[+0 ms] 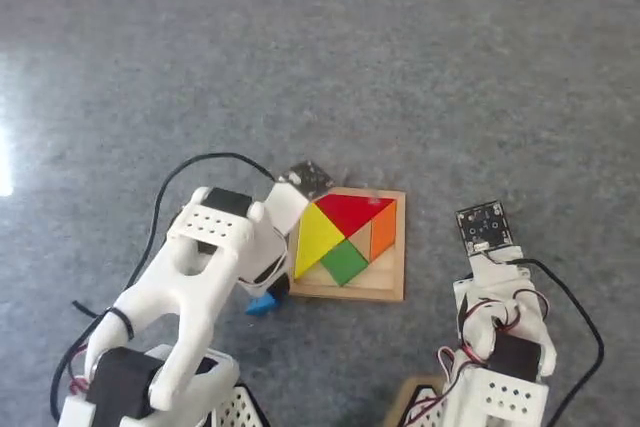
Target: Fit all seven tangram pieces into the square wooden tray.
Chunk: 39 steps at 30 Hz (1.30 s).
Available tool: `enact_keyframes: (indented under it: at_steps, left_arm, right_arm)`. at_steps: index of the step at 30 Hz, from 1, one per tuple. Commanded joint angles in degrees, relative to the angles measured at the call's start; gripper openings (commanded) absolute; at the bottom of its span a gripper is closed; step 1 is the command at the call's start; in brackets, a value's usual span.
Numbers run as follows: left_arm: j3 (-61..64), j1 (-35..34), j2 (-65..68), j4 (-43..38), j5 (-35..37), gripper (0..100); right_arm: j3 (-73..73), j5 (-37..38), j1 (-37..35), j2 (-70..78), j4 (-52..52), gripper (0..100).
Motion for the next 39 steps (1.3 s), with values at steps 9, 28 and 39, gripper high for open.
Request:
enact_keyframes:
  at_steps: [9,28,39]
  left_arm:
    - [0.6,-0.4,-2.1,3.7,-8.3,17]
    - [8.7,4.1,-1.5,-2.1,-15.6,17]
    - [8.8,5.4,-1.5,-6.6,-11.5,17]
  right_arm:
    - [1.1,0.0,-0.6,-0.7,0.2,1.7]
    - [1.1,0.0,-0.5,-0.7,0.2,1.7]
    - [1.1,0.0,-0.4,-0.7,0.2,1.7]
